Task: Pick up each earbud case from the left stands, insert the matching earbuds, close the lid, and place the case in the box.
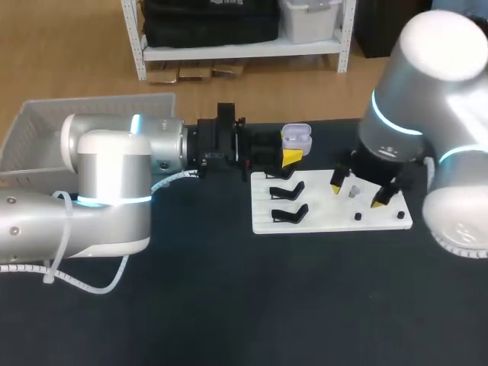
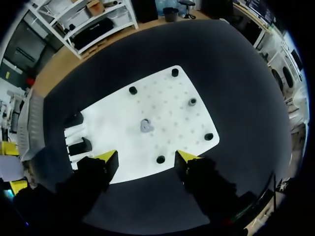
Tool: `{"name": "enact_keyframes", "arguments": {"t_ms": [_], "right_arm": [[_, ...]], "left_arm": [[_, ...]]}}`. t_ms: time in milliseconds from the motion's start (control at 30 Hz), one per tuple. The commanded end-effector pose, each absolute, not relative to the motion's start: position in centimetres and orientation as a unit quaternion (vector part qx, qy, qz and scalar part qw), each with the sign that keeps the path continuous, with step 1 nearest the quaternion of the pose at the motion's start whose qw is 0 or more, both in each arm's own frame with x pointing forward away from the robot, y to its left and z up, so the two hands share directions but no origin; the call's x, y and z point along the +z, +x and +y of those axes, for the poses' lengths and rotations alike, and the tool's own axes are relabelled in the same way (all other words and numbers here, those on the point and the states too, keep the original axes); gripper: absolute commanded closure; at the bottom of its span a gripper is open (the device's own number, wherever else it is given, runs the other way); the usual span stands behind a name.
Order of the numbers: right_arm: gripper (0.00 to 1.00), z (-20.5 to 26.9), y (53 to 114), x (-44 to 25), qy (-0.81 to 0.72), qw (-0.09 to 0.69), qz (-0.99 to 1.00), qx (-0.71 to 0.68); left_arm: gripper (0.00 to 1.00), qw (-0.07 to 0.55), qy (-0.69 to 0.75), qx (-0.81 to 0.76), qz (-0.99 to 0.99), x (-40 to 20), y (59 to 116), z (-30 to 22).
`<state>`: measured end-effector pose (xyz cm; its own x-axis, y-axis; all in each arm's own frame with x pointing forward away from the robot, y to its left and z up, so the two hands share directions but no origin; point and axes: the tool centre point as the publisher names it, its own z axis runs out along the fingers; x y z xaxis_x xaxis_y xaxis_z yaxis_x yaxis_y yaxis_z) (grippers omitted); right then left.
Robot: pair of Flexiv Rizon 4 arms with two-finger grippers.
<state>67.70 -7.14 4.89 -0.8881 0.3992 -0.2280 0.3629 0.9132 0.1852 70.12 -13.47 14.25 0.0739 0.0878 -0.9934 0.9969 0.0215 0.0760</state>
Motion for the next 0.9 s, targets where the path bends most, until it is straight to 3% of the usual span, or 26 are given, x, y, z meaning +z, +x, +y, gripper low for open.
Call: {"name": "enact_keyframes", "arguments": {"t_ms": [33,100,200,400,900], "right_arm": [[0.29,-6.6,69.0,4.4,0.193,0.120,0.972,0.063],[0.32,-6.7,69.2,4.2,0.190,0.118,0.973,0.061],[0.45,-7.0,69.7,3.9,0.187,0.119,0.973,0.059],[0.52,-7.7,70.3,3.3,0.183,0.130,0.972,0.063],[0.59,-7.6,71.0,2.3,0.183,0.122,0.973,0.067]], "left_arm": [[1.00,0.507,0.531,-0.451,0.507,14.1,70.0,-13.5],[1.00,0.507,0.531,-0.451,0.507,14.1,70.0,-13.5],[1.00,0.507,0.531,-0.451,0.507,14.1,70.0,-13.5],[1.00,0.507,0.531,-0.451,0.507,14.1,70.0,-13.5],[1.00,0.507,0.531,-0.451,0.507,14.1,70.0,-13.5]]}}
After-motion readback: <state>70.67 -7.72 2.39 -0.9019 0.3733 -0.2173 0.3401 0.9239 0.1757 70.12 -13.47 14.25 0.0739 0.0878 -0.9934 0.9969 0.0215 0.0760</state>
